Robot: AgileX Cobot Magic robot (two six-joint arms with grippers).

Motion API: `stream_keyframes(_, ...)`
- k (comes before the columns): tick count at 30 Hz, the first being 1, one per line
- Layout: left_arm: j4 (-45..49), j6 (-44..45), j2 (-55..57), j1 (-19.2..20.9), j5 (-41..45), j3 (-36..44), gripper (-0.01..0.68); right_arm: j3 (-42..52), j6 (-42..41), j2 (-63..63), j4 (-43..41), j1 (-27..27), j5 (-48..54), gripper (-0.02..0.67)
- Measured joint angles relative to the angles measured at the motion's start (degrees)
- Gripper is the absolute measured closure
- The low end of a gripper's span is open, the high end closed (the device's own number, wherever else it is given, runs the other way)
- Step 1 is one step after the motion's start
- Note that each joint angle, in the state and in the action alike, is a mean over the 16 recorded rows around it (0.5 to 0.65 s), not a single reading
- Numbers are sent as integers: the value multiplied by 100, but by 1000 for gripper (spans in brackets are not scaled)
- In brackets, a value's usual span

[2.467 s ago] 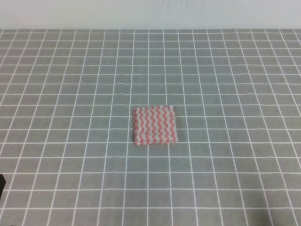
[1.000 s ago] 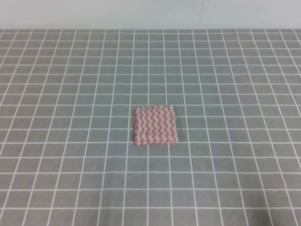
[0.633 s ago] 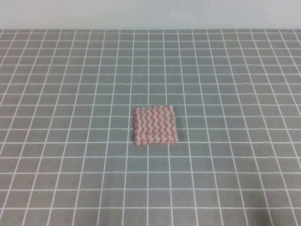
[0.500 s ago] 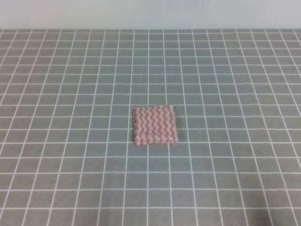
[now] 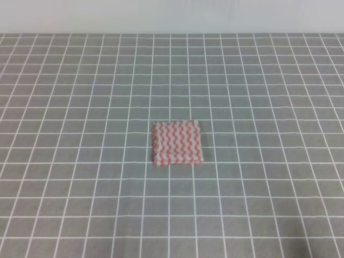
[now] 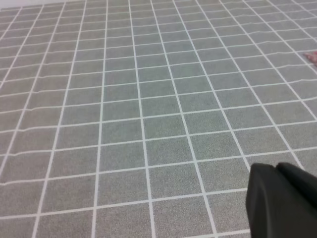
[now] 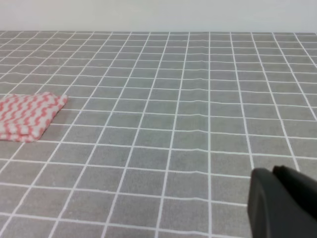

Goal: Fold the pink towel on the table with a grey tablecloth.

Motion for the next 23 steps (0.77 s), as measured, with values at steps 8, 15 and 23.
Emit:
stream_keyframes(8, -1, 0, 6, 0, 0, -7, 676, 8, -4, 0, -1, 0, 0, 664)
stream_keyframes(15, -3, 0, 12, -1, 12, -15, 676, 8, -9, 0, -1, 0, 6, 664)
stream_keyframes(23, -4, -1, 15, -1, 36, -17, 676, 0, -9, 5, 0, 0, 13, 664)
